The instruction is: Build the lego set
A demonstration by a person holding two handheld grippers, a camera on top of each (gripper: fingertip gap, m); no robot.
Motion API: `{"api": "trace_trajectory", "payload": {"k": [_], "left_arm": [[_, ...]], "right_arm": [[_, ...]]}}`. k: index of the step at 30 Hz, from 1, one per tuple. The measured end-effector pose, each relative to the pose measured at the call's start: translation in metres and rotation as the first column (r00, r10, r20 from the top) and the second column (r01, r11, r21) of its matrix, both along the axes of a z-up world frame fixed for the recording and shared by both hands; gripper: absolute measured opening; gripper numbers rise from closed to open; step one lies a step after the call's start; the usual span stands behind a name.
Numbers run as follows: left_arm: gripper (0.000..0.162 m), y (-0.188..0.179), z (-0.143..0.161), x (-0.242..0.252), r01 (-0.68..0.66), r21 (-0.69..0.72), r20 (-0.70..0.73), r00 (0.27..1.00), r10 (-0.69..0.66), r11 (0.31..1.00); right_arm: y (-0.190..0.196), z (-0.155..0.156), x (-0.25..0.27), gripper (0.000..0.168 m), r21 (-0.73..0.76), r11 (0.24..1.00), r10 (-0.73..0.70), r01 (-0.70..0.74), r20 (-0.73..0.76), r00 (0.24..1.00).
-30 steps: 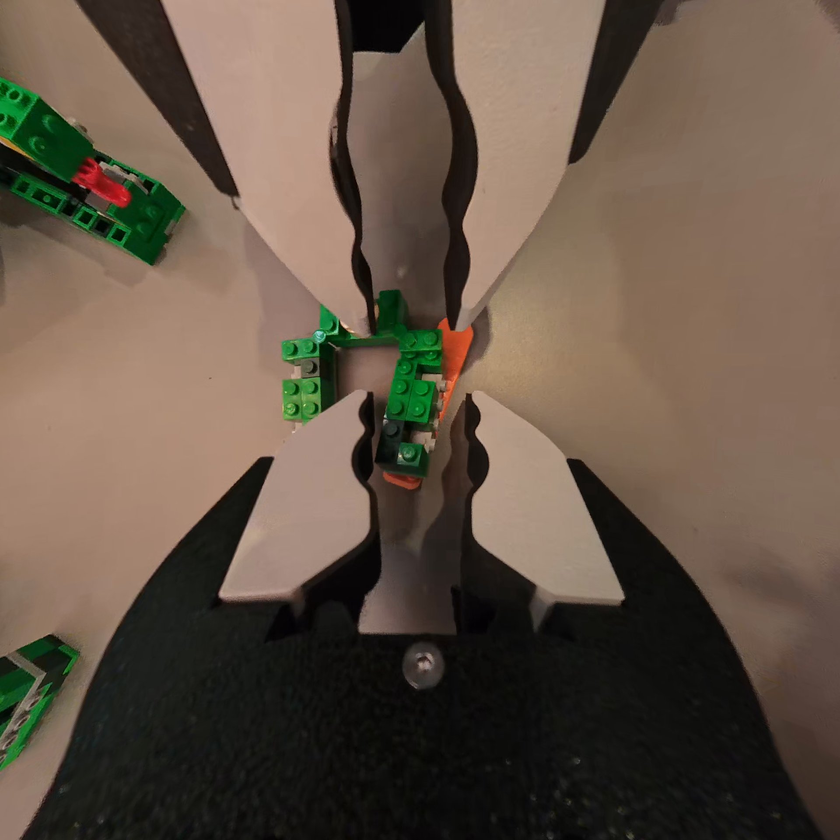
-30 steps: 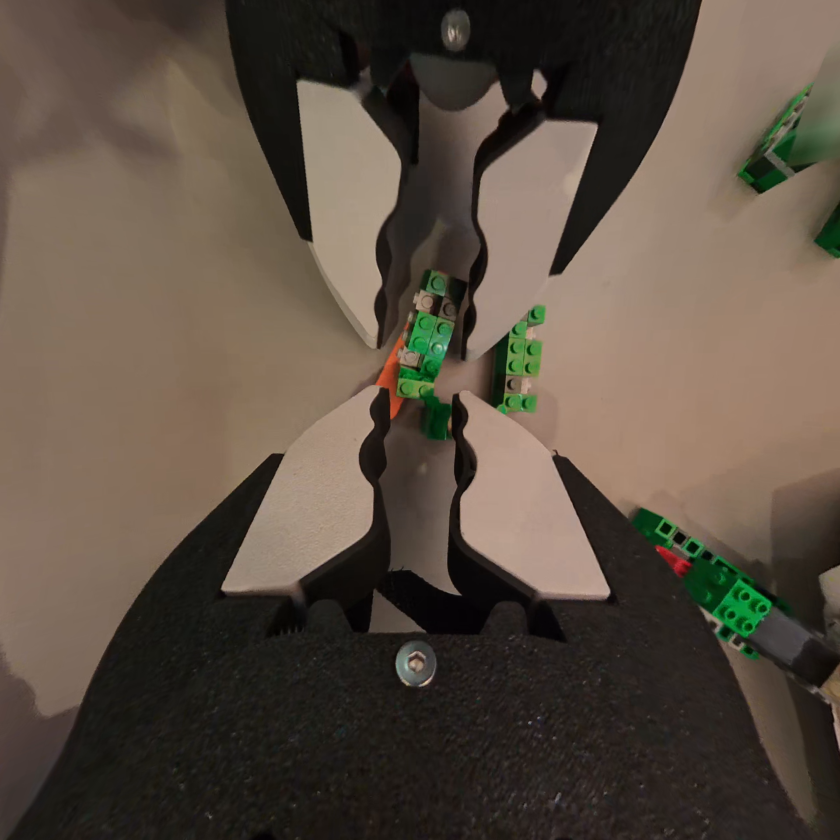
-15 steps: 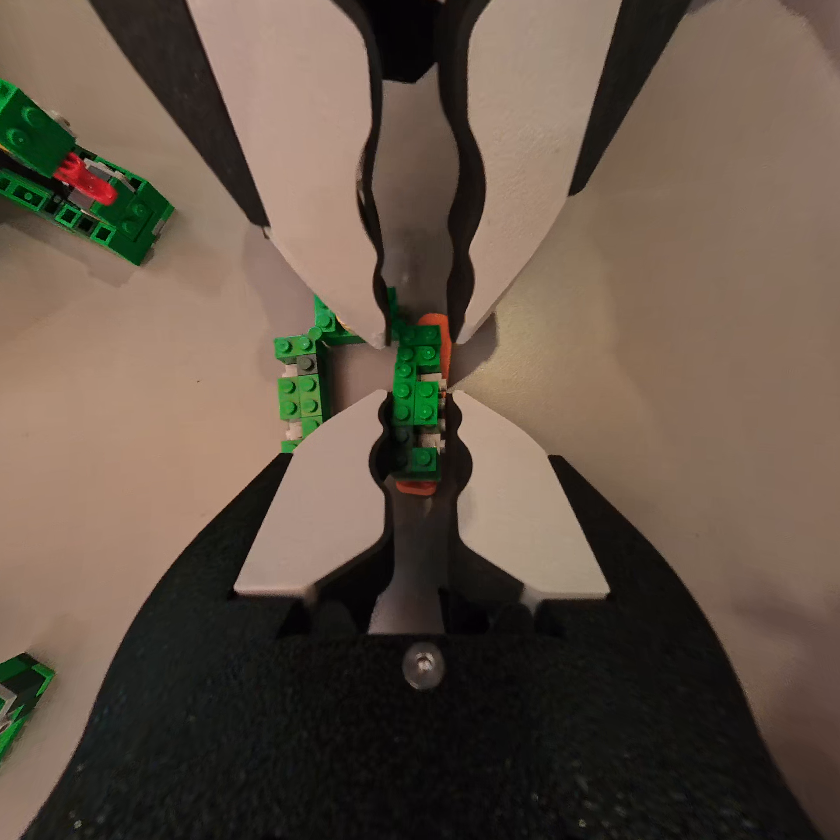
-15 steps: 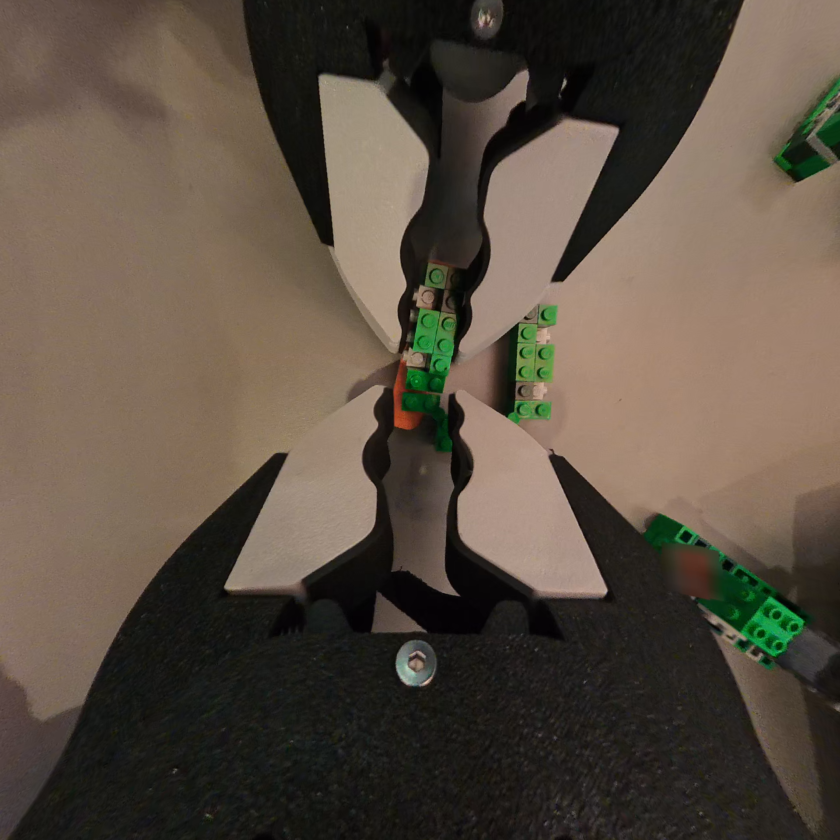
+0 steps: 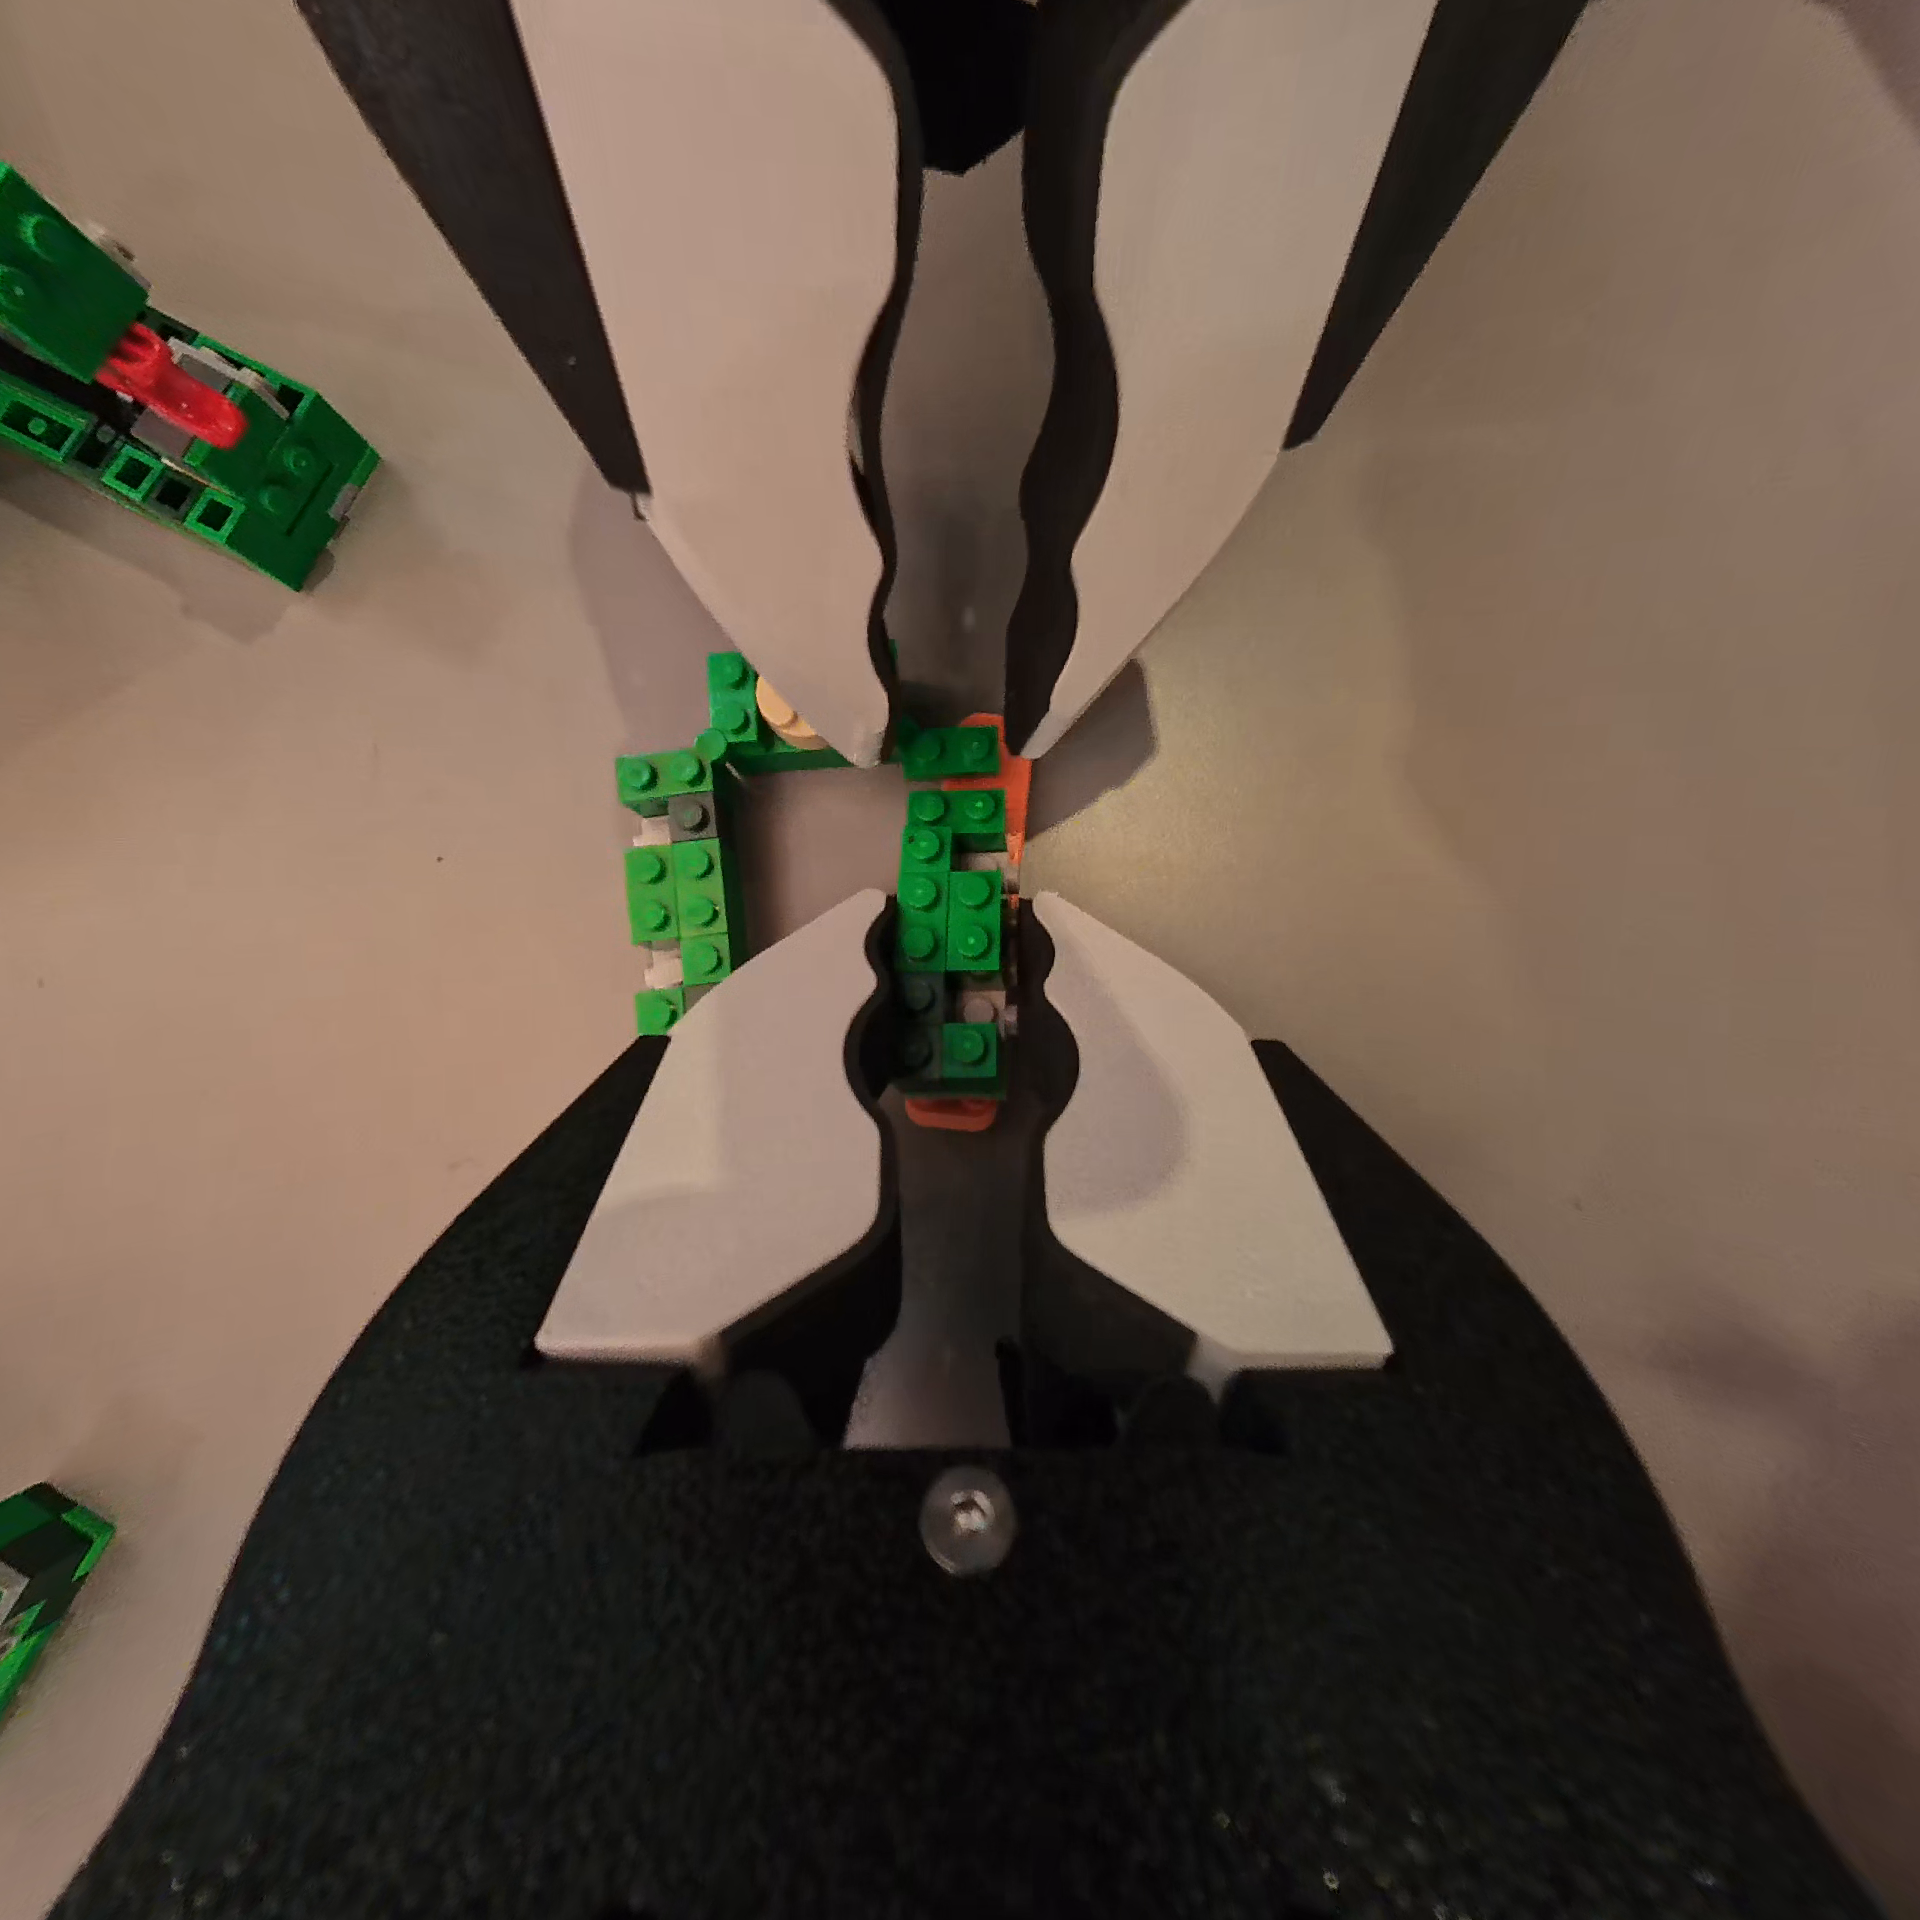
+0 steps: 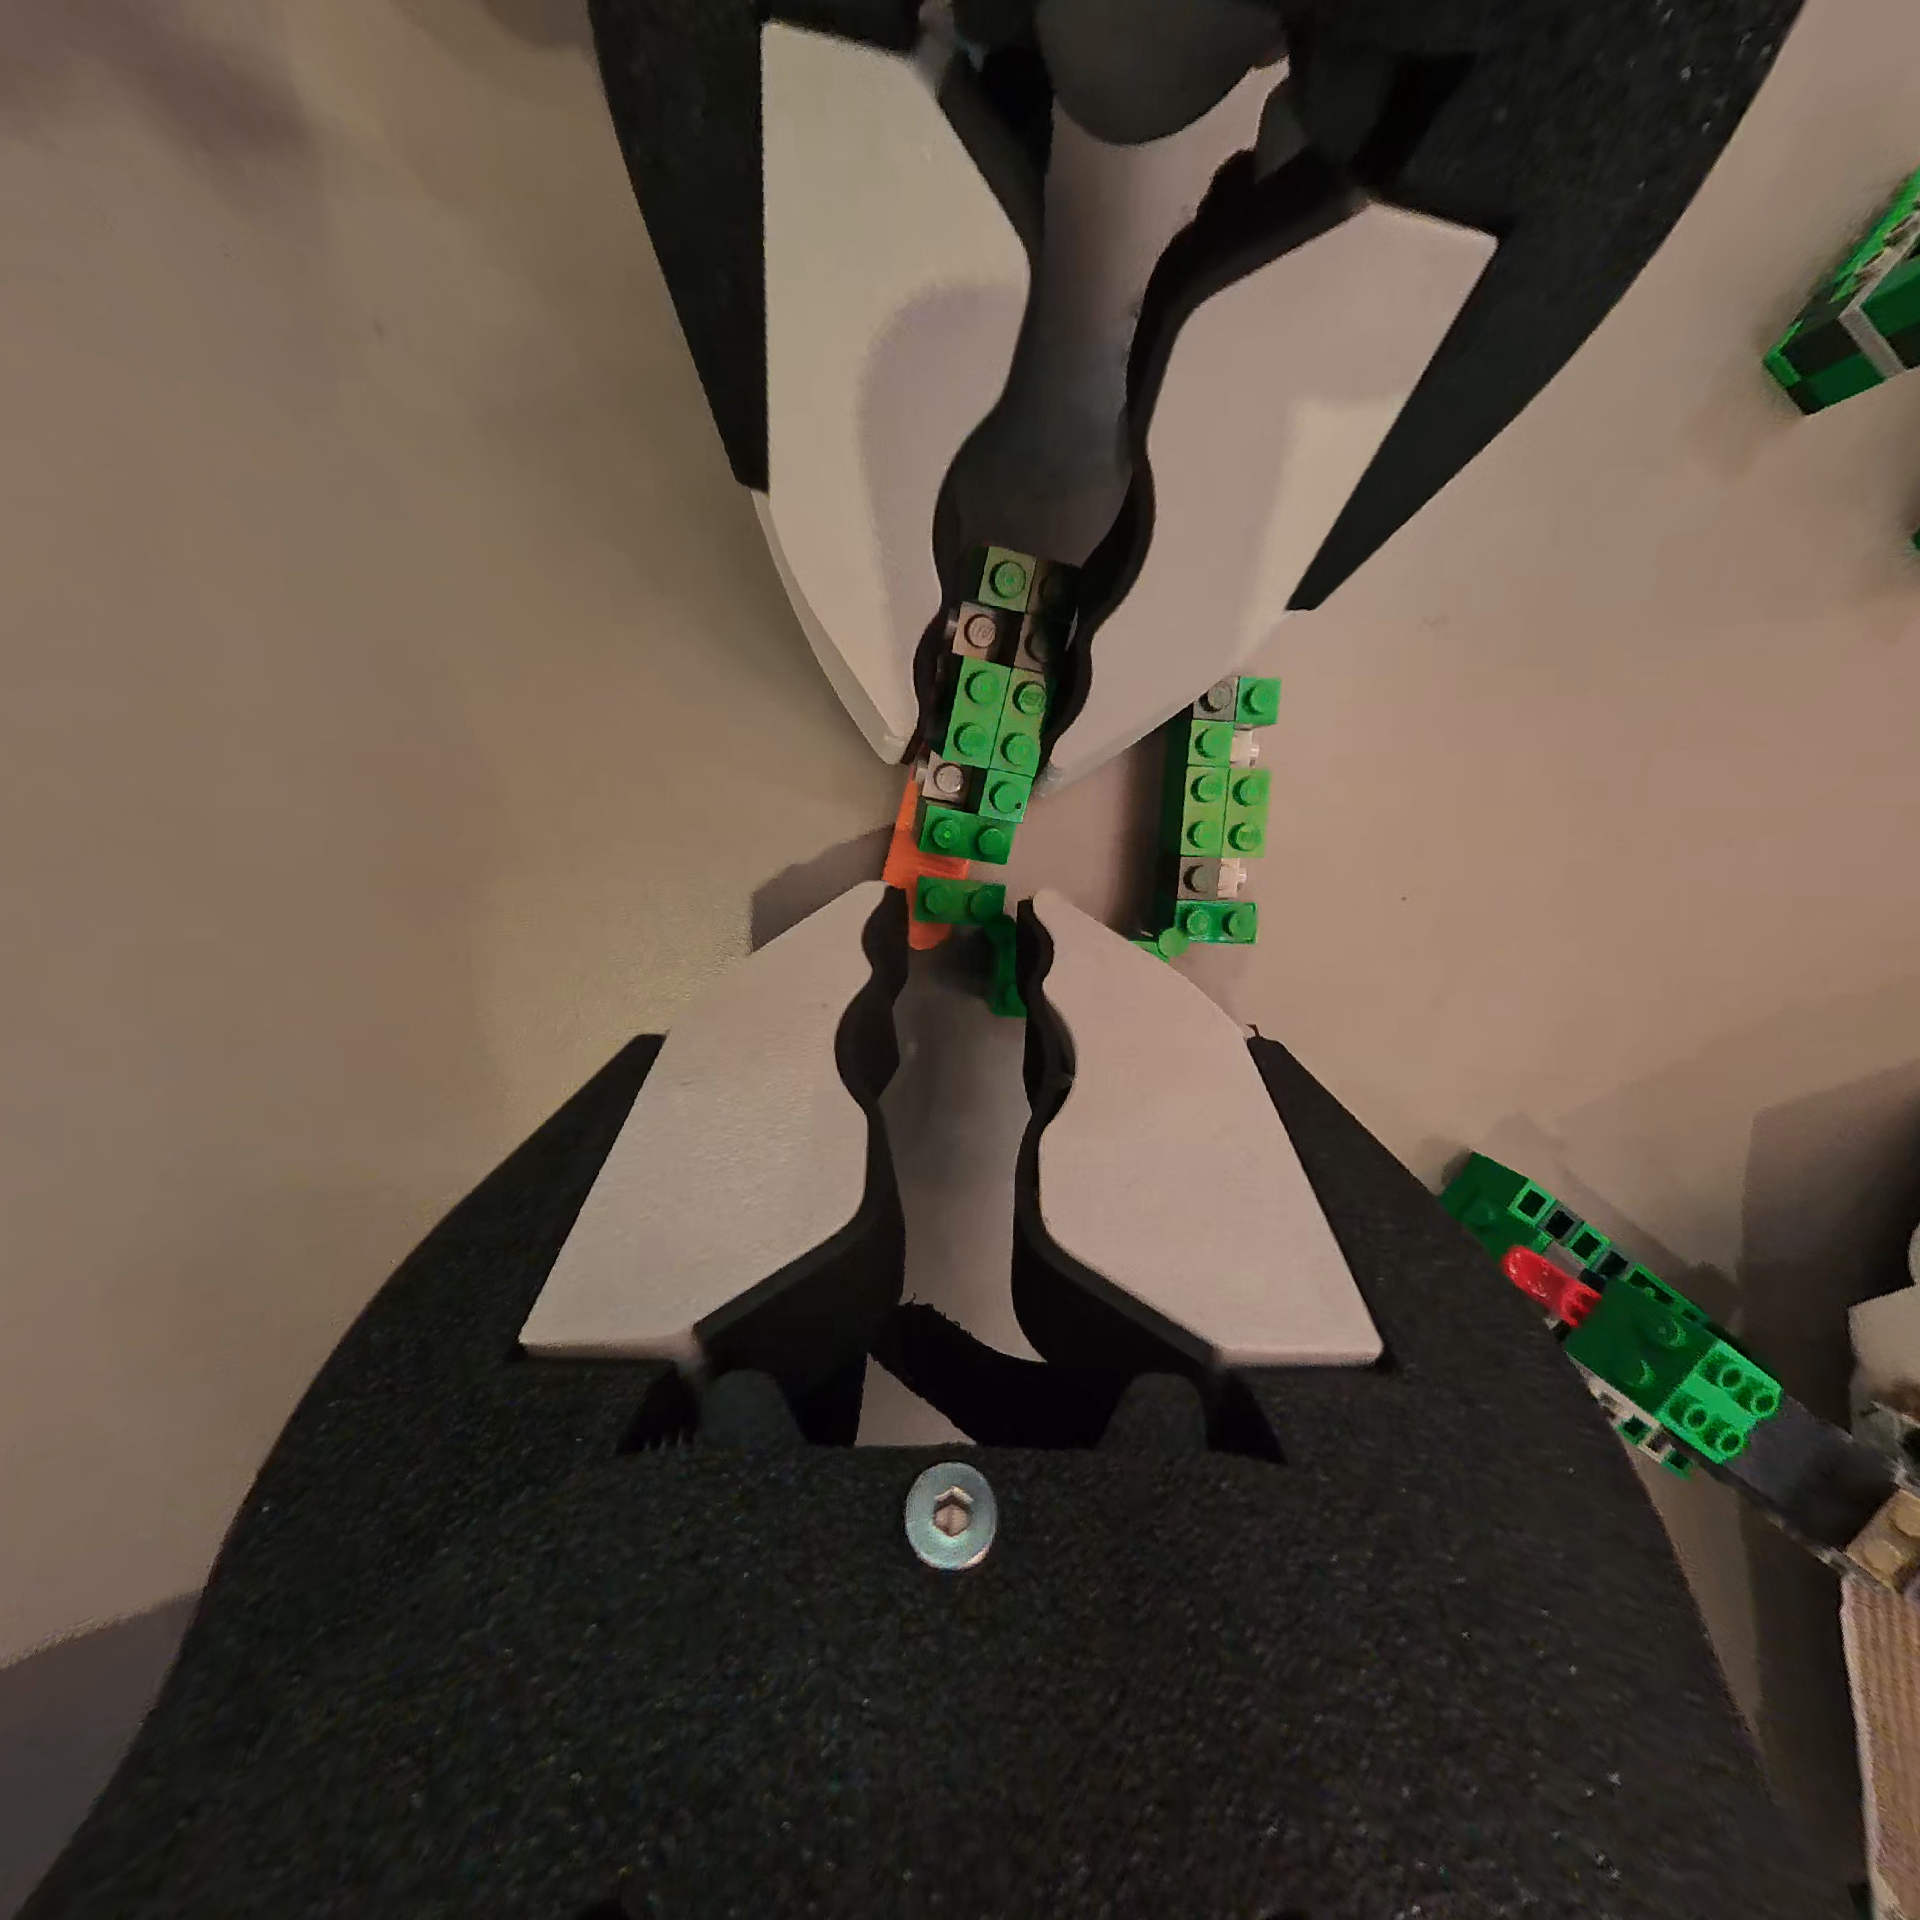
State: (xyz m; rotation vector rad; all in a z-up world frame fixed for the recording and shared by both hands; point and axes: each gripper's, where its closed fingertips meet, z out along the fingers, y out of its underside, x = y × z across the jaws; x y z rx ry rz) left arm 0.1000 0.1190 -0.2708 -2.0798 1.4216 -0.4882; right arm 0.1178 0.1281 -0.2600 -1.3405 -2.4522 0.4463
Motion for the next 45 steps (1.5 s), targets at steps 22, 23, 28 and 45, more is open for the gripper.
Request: {"api": "trace_trajectory", "payload": {"k": [22,23,28,45], "left_arm": [[0.020,0.002,0.000,0.002,-0.030,0.013,0.018,0.999,0.030,0.999],[0.020,0.002,0.000,0.002,-0.030,0.014,0.018,0.999,0.030,0.999],[0.020,0.002,0.000,0.003,-0.027,0.017,0.011,1.000,0.027,0.999],[0.020,0.001,0.000,0.004,0.003,0.000,0.044,0.999,-0.003,1.000]], "right_arm": [[-0.003,0.013,-0.007,0.014,-0.138,0.988,-0.110,0.064,-0.352,0.930],[-0.002,0.012,-0.007,0.014,-0.149,0.987,-0.116,0.067,-0.352,0.929],[-0.003,0.012,-0.006,0.014,-0.181,0.981,-0.128,0.070,-0.333,0.934],[-0.008,0.012,-0.011,0.014,-0.179,0.982,-0.027,-0.065,-0.466,0.884]]}}
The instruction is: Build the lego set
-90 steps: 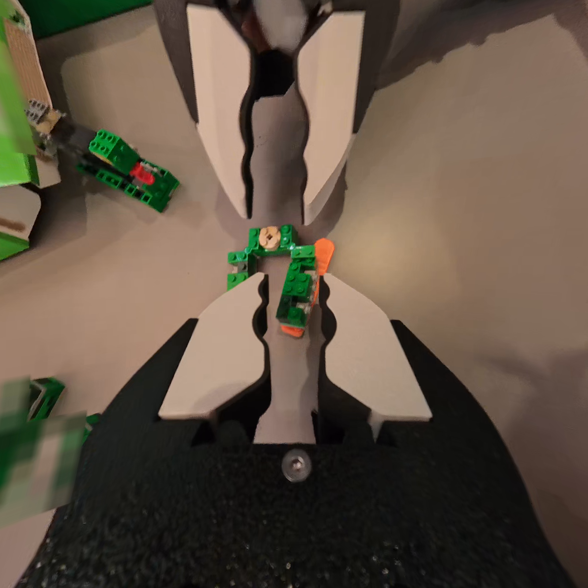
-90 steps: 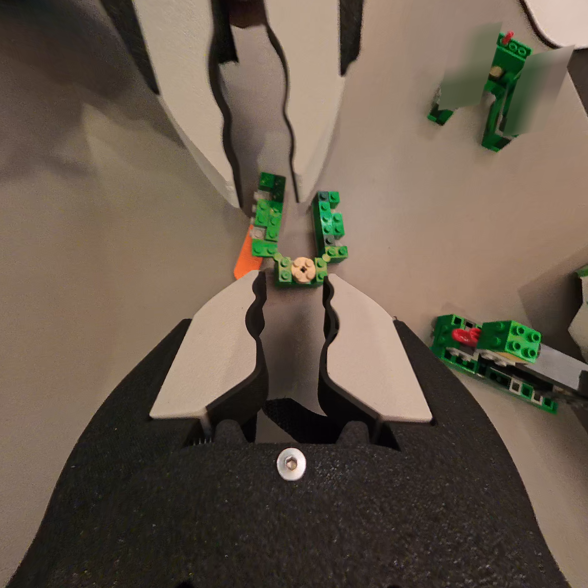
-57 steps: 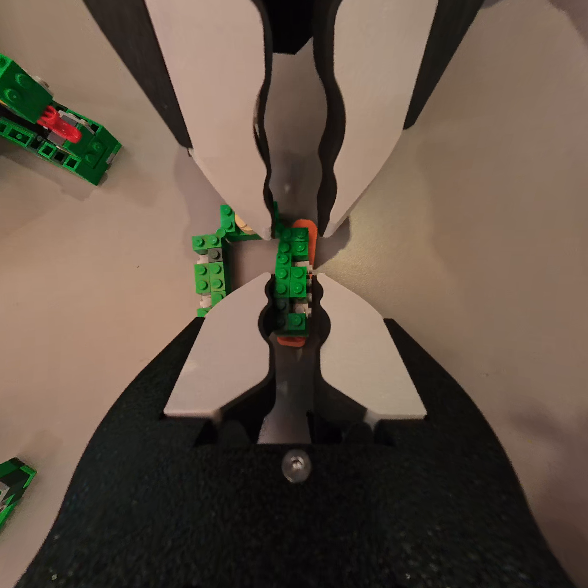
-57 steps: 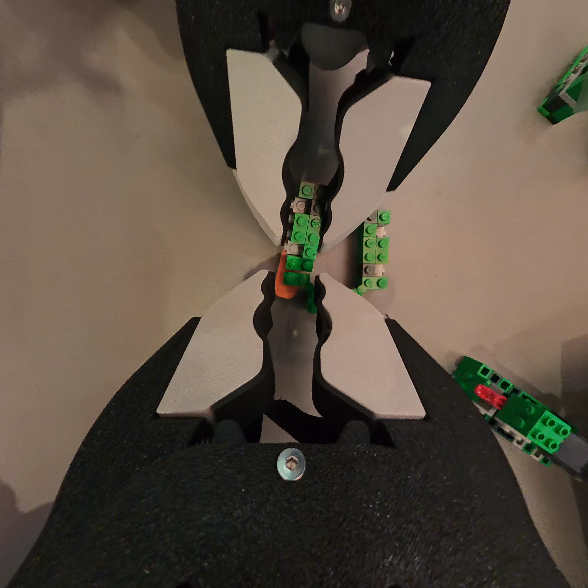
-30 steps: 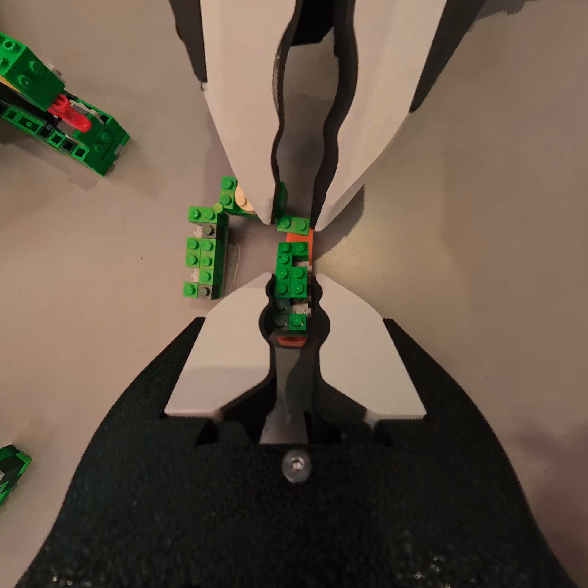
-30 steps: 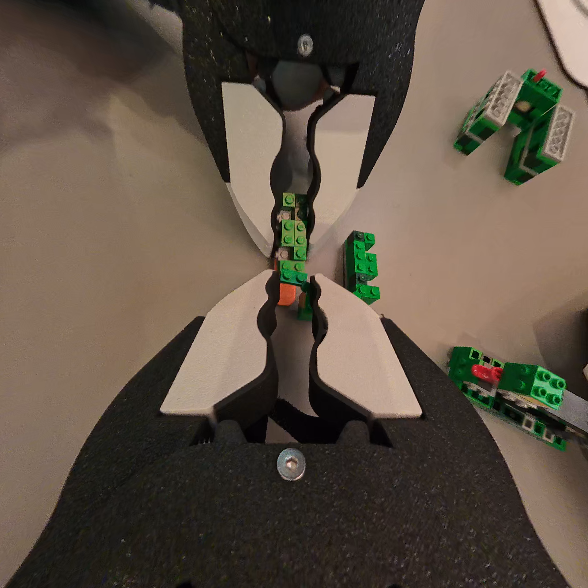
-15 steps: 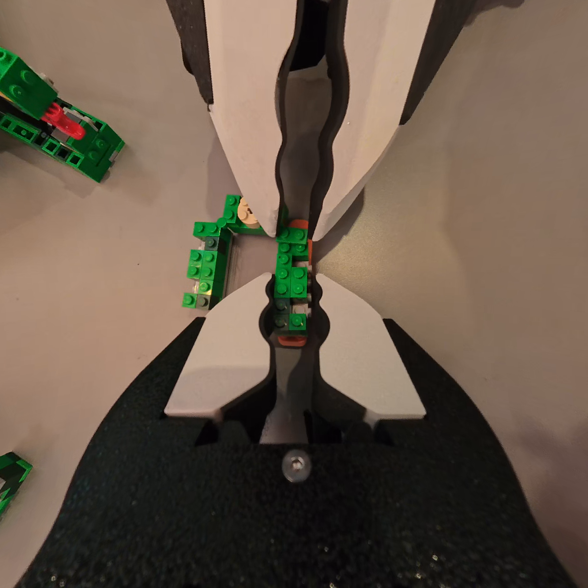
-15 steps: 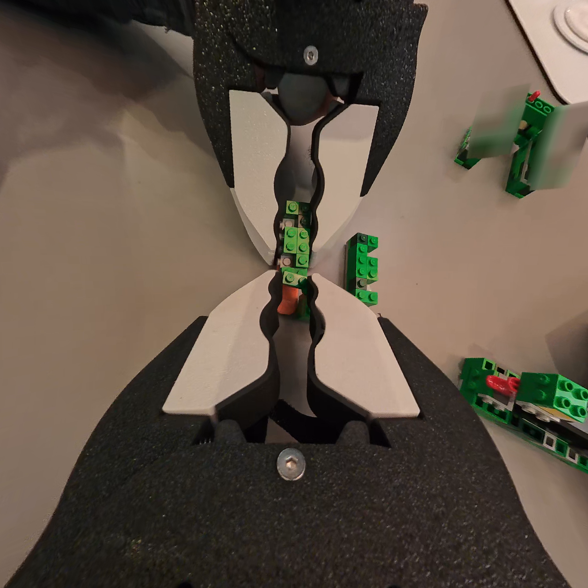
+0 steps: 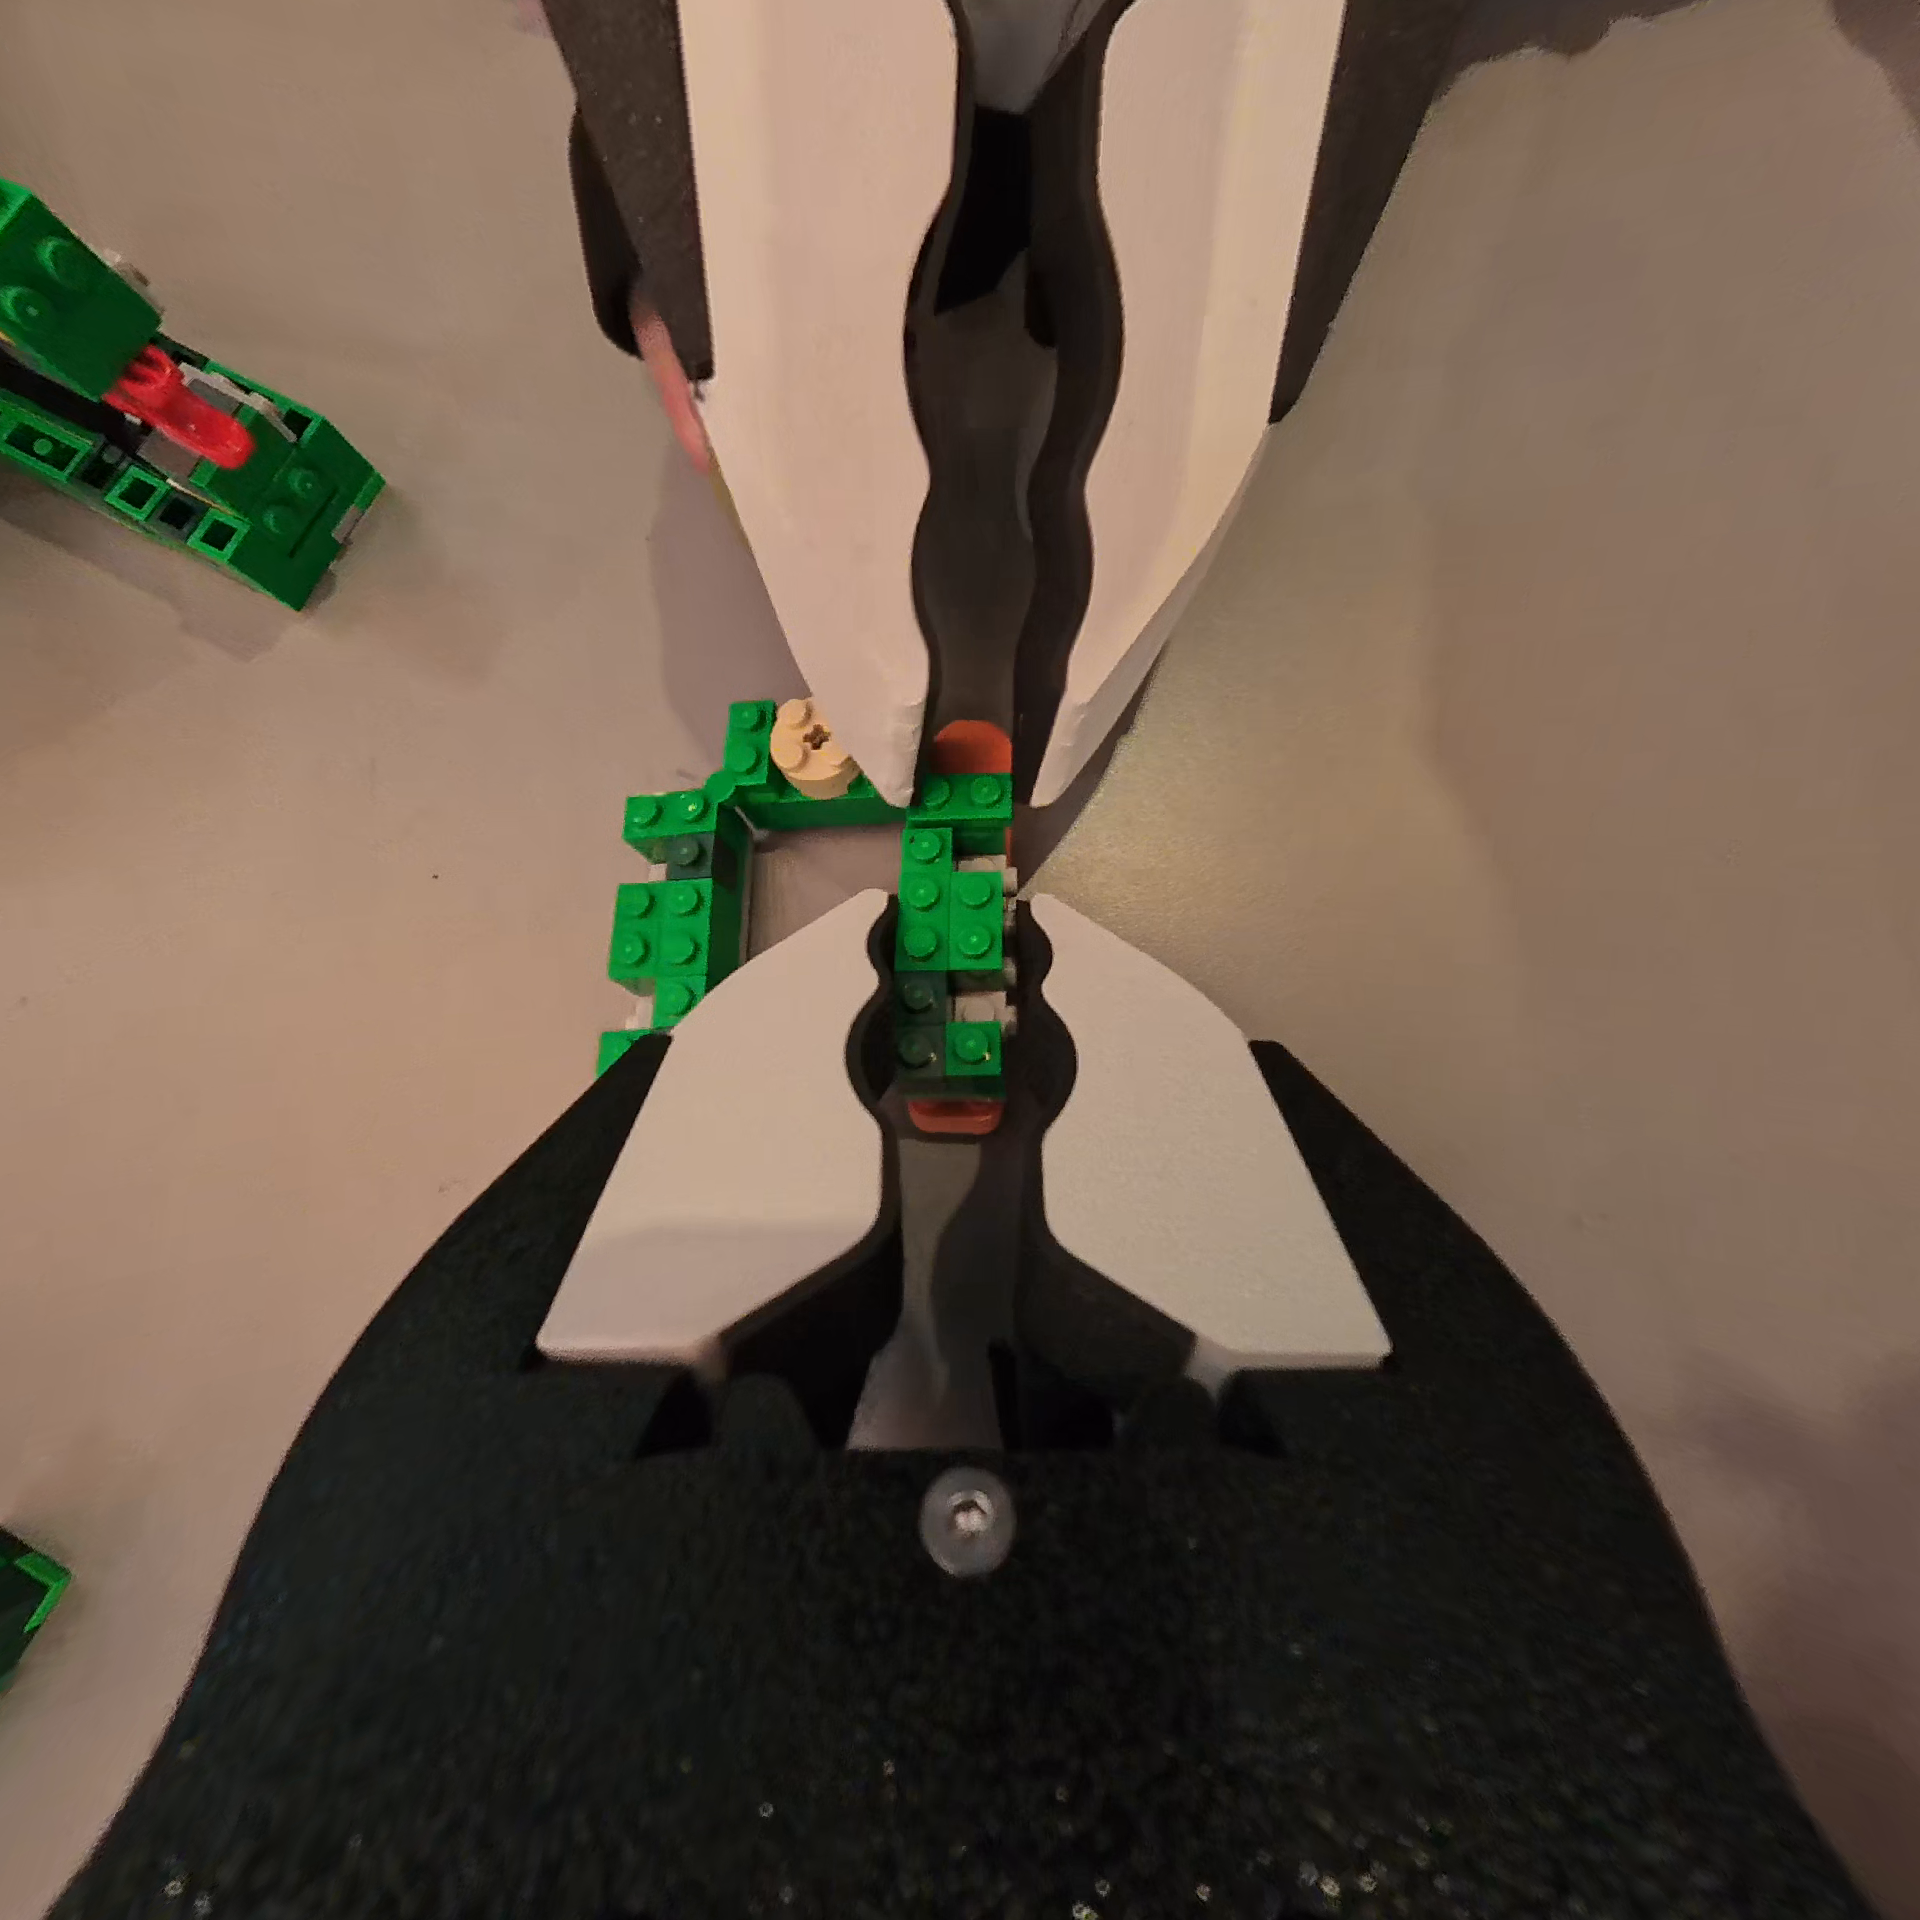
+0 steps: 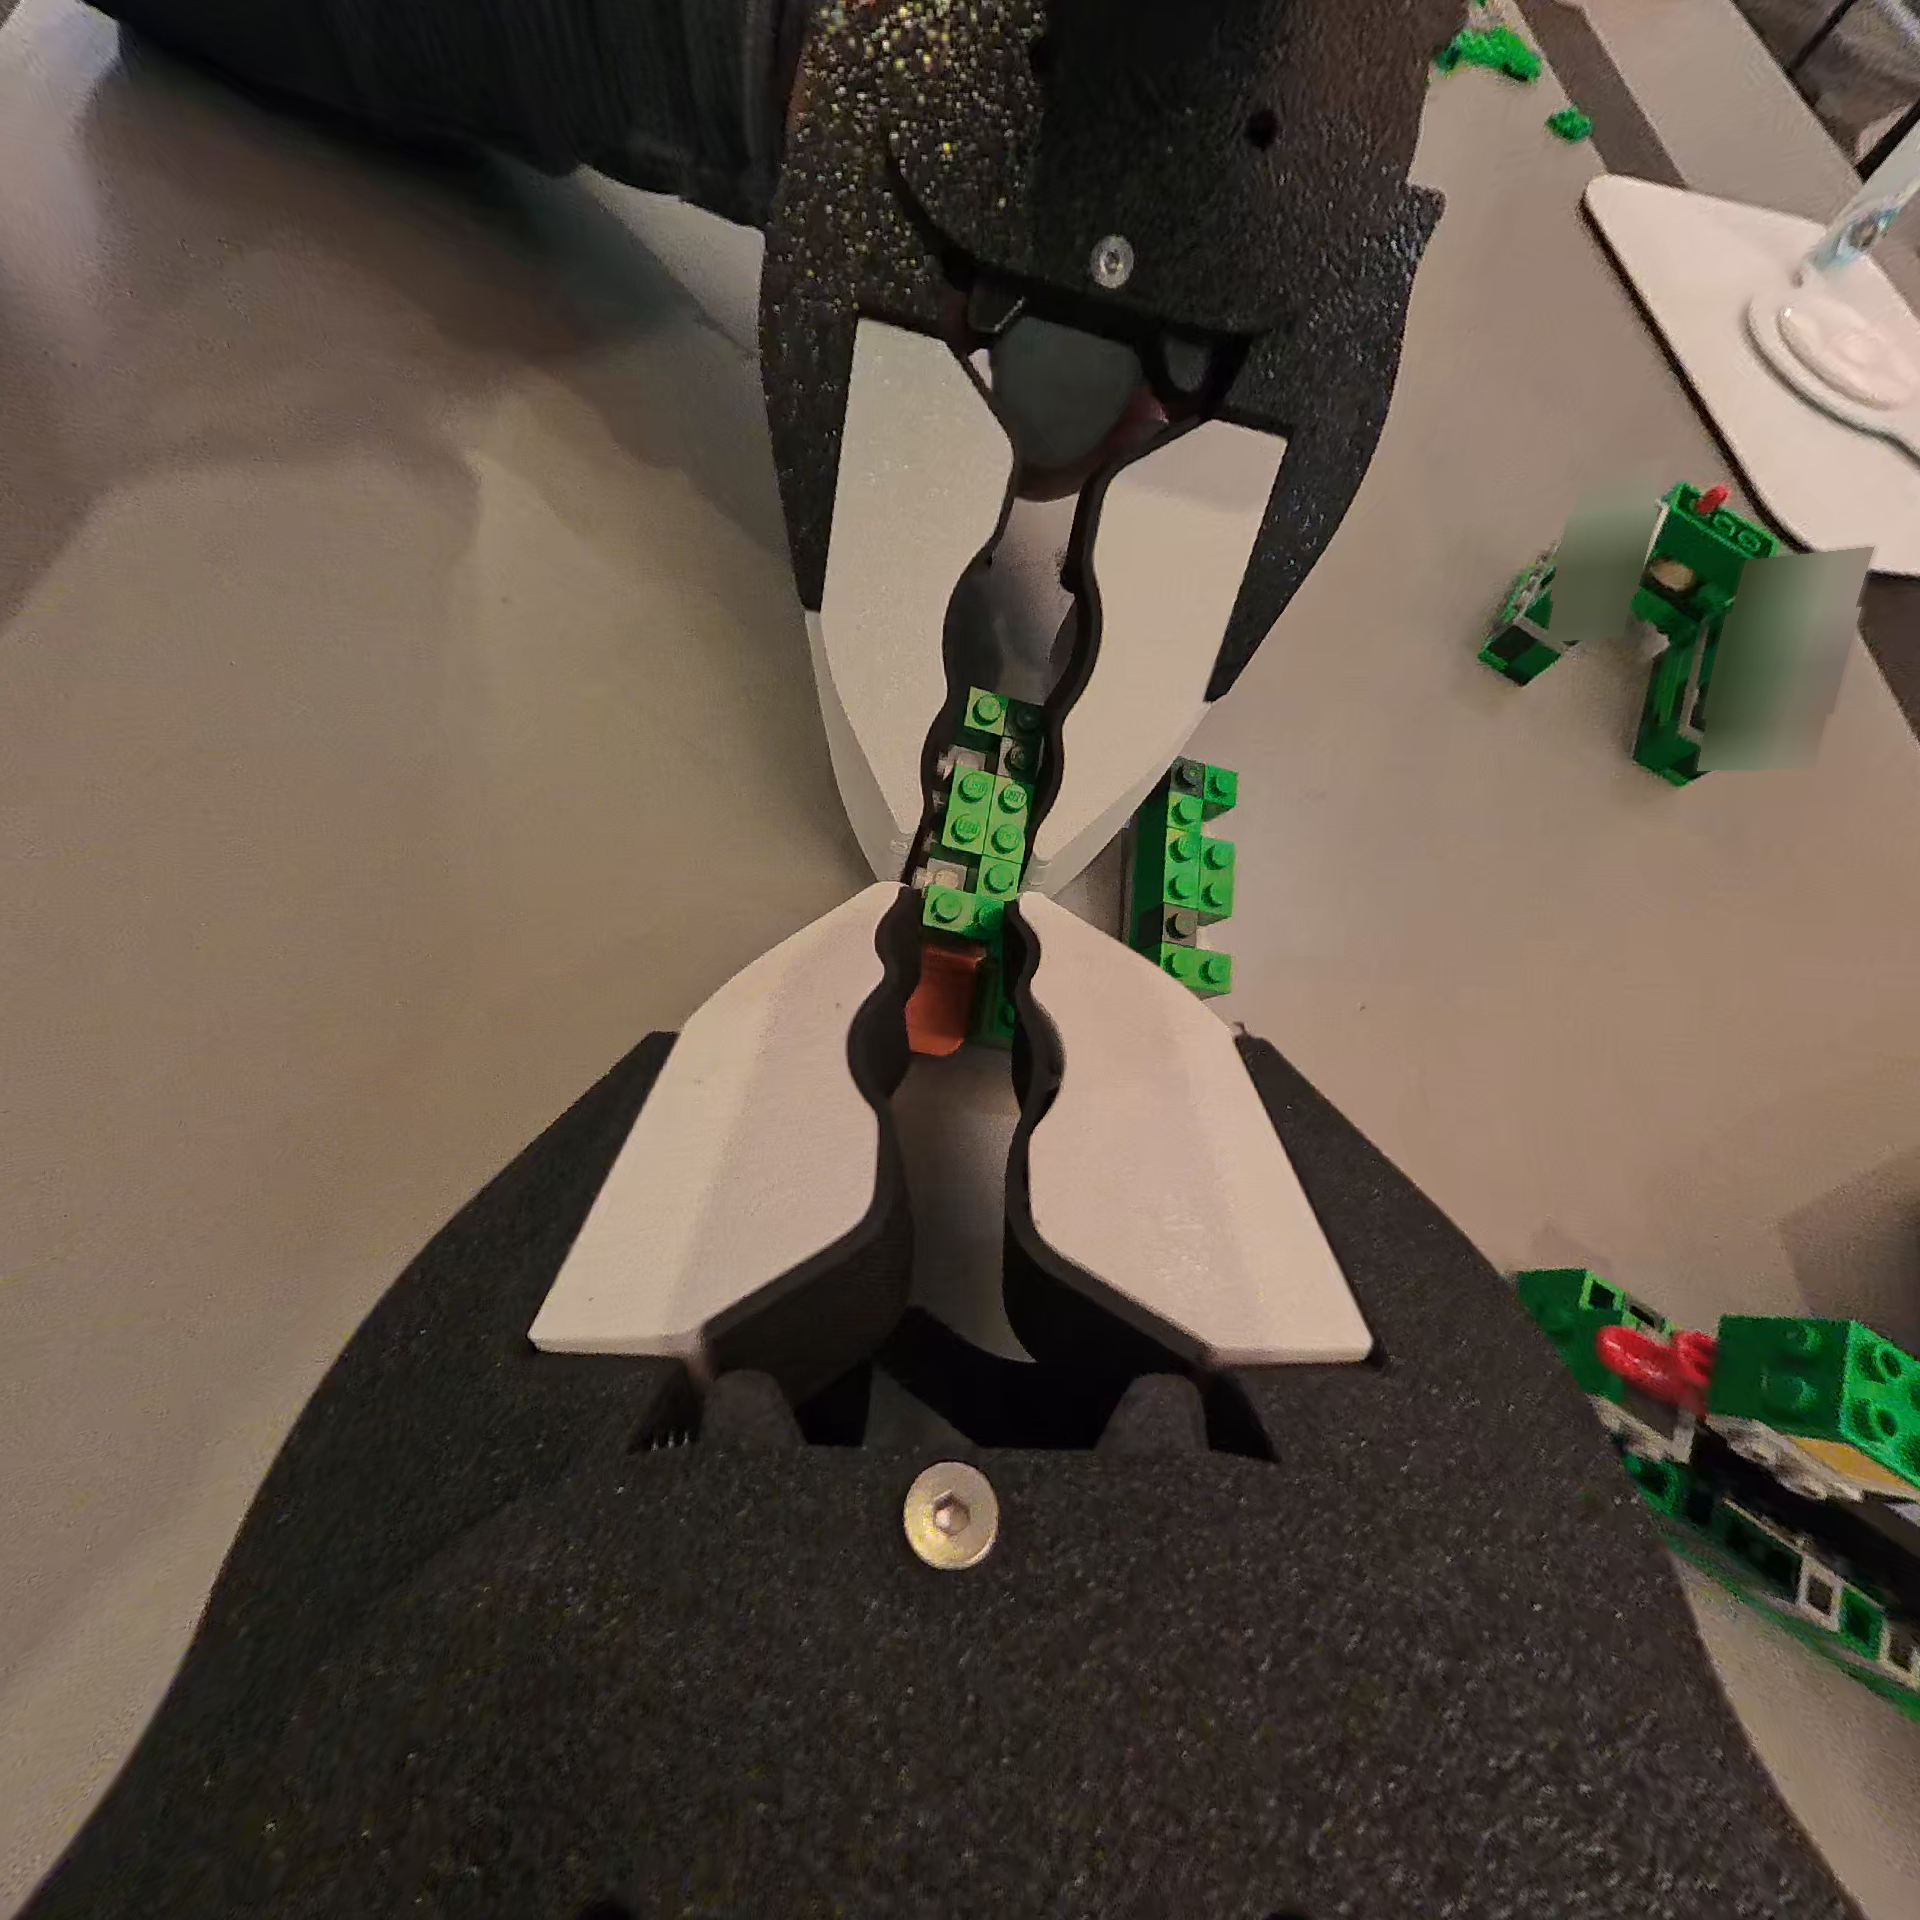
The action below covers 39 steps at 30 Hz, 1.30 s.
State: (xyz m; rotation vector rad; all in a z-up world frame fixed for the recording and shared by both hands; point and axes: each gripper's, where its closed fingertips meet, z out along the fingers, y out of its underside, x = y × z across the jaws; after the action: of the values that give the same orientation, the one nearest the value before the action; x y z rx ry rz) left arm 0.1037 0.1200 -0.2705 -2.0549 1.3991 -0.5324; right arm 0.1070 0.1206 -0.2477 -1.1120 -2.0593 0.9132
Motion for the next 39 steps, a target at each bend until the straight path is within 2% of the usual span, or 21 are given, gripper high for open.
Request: {"api": "trace_trajectory", "payload": {"k": [10,16,21,32,39], "left_arm": [[0.020,0.0000,0.0000,-0.0002,0.001,0.003,-0.006,1.000,-0.001,1.000],[0.020,0.0001,-0.0002,-0.0005,0.003,0.012,-0.022,1.000,-0.003,1.000],[0.020,0.0002,-0.0001,-0.0006,0.002,0.011,-0.022,1.000,-0.002,1.000],[0.019,0.0003,0.0000,-0.0005,-0.004,0.006,-0.011,1.000,0.004,1.000],[0.019,-0.0001,0.0000,-0.0001,0.005,0.000,0.002,1.000,-0.005,1.000]], "right_arm": [[-0.0019,0.0025,-0.0004,0.021,-0.040,0.999,0.002,-0.001,0.023,1.000],[-0.0002,0.0032,0.0012,0.022,-0.102,0.994,-0.018,0.036,0.169,0.985],[0.0002,-0.0009,0.0009,0.019,-0.083,0.996,-0.023,0.045,0.250,0.968],[0.0003,-0.0026,0.0007,0.015,-0.008,0.999,-0.045,0.047,0.194,0.980],[-0.0001,-0.0029,0.0004,0.016,-0.006,1.000,-0.005,0.006,0.154,0.988]]}}
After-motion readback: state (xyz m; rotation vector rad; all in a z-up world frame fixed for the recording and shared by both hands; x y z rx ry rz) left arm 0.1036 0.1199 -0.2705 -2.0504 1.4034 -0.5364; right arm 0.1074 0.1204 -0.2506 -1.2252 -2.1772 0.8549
